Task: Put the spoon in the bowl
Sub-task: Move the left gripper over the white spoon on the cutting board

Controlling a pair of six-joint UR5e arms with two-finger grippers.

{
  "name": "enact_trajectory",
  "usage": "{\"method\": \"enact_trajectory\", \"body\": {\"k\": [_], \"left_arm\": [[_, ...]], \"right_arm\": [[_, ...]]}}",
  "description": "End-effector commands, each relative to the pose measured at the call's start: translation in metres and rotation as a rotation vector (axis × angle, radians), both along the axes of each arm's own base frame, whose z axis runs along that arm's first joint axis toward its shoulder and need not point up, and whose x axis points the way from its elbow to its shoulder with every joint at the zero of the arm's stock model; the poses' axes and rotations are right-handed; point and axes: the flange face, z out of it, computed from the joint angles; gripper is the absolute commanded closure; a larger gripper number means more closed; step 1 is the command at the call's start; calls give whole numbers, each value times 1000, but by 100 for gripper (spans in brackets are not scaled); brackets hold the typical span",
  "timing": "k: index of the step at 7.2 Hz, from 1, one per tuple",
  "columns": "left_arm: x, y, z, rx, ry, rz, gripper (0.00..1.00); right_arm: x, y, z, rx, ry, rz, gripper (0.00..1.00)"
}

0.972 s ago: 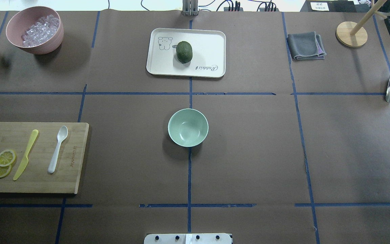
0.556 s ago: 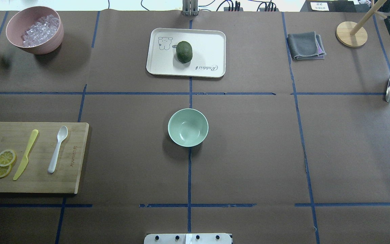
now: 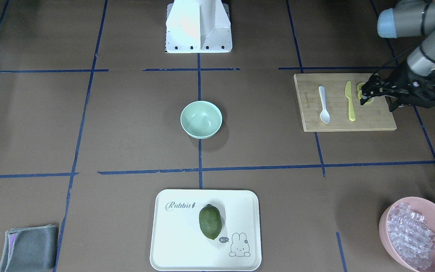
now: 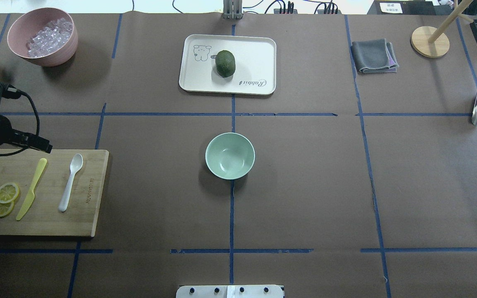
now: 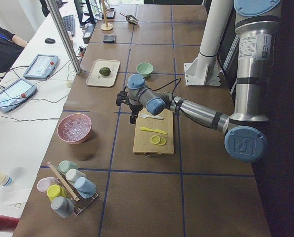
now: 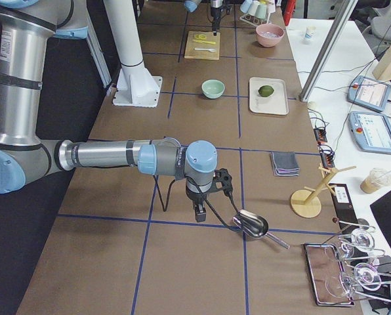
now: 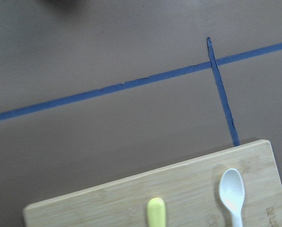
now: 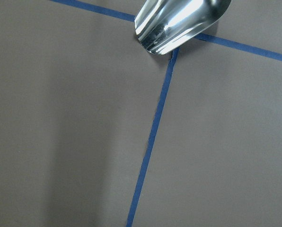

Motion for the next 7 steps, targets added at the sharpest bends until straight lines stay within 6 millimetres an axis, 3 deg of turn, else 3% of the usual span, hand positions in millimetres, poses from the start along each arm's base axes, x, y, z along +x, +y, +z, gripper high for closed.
{"method": "enact_trajectory", "body": {"k": [1, 4, 7], "left_arm": [[58, 31, 3, -20, -8, -73, 0], [85, 52, 5, -10, -26, -37, 0], [93, 59, 9, -18, -37, -17, 12]], "right_arm": [[0, 0, 0, -1, 0, 1, 0], [0, 3, 3, -7, 0, 1, 0], [0, 3, 3, -6, 0, 0, 0]]}}
